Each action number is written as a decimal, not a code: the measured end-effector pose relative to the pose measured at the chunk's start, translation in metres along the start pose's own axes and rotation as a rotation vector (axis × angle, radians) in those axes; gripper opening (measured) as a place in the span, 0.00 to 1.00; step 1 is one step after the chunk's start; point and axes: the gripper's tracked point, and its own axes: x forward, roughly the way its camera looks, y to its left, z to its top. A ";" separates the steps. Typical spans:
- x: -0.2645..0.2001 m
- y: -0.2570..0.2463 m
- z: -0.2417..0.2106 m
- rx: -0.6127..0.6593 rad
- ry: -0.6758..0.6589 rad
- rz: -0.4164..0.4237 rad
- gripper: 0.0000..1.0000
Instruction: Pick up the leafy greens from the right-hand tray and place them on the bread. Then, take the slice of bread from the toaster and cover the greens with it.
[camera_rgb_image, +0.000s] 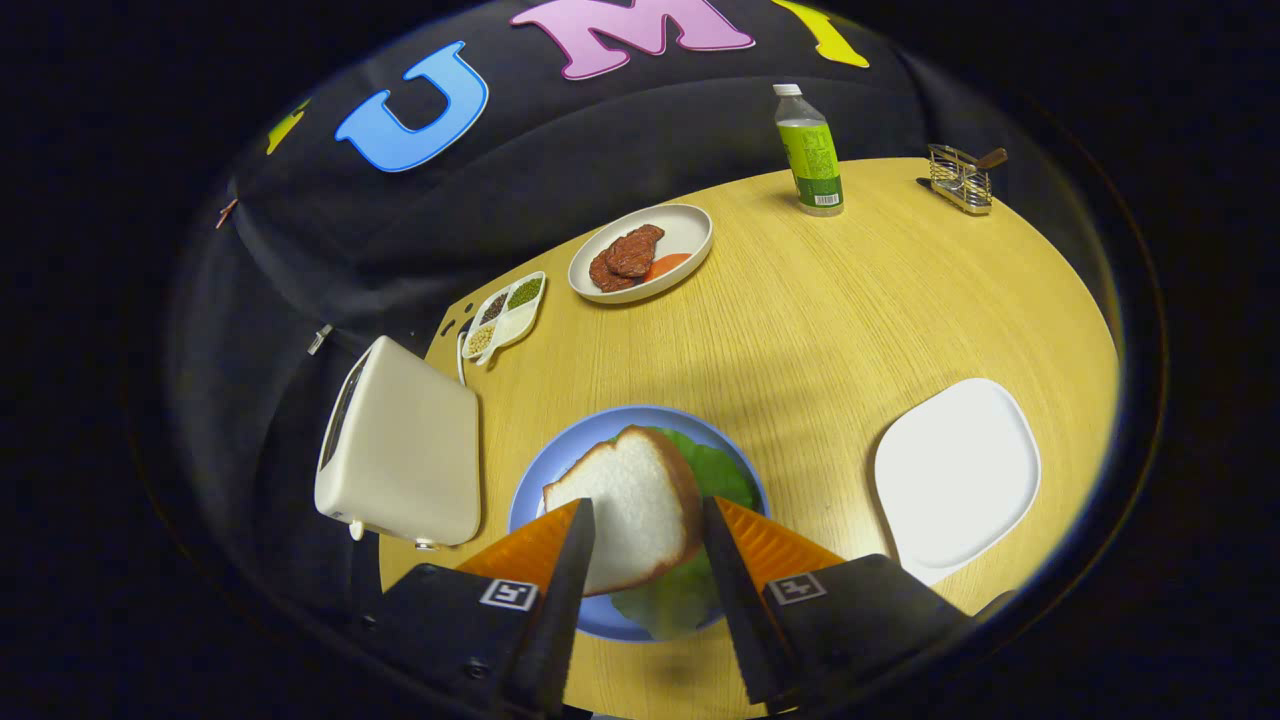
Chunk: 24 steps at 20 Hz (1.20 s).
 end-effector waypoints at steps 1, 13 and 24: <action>-0.003 0.001 0.004 -0.002 -0.011 0.008 0.78; -0.131 0.010 0.129 -0.293 -0.449 0.008 0.99; -0.282 -0.036 0.203 -0.355 -0.785 -0.078 0.98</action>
